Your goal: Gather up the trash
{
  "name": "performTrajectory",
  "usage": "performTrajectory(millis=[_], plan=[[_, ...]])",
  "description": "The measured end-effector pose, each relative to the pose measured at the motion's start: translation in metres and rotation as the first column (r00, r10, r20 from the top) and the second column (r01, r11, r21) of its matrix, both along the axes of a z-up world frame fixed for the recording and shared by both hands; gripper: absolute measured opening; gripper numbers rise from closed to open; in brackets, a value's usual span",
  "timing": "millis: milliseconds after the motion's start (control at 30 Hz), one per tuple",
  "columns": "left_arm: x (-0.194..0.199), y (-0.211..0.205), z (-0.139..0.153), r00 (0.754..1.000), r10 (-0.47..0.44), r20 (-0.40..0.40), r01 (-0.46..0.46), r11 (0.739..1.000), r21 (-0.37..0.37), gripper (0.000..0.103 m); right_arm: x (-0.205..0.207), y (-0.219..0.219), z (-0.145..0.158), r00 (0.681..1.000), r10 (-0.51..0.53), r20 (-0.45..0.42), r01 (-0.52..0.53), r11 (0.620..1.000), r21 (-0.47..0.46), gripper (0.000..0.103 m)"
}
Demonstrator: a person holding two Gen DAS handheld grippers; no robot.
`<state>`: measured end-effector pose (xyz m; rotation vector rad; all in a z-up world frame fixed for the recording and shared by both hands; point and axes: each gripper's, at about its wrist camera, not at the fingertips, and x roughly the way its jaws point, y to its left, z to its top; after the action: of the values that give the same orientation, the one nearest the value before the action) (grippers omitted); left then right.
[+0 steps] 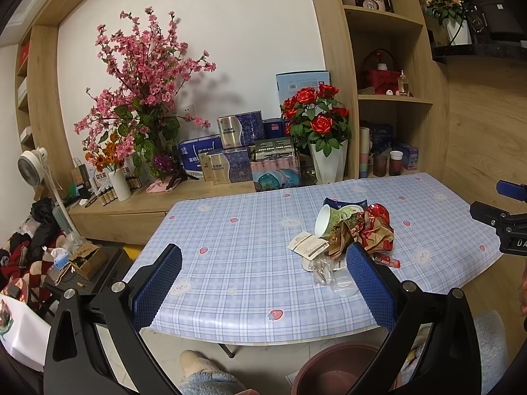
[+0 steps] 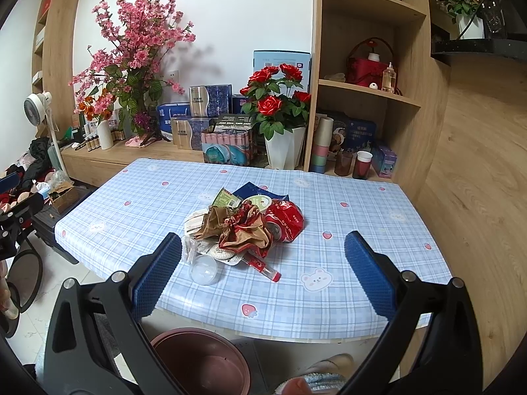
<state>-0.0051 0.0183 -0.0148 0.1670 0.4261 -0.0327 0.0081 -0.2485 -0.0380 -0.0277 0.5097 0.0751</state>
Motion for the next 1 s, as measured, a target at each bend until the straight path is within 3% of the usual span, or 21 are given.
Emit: performTrajectory(millis=[600,800,1000], plan=[[0.006,-0.012,-0.012,1.0,0.009,0.0,-0.009,1.0,-0.007,0.098,-0.001,0.001,-0.011,1.0,-0.013,-0.016,0.012,1.0,-0.004,0.097],[0.018,-0.013,-0.024,0.999,0.039,0.003,-0.039,0.999,0.01,0.098,0.015,-0.002,-0.032,0.997,-0.006,-0.079,0.005,1.0,-0.007,0.097],[0.04,-0.011,-0.051,0.997,-0.003,-0.075,0.0,0.999,-0.038,0.098,0.038,-0.012,-0.064,0.992,-0.012,-0.124,0.009,1.0,-0.022,0.098]])
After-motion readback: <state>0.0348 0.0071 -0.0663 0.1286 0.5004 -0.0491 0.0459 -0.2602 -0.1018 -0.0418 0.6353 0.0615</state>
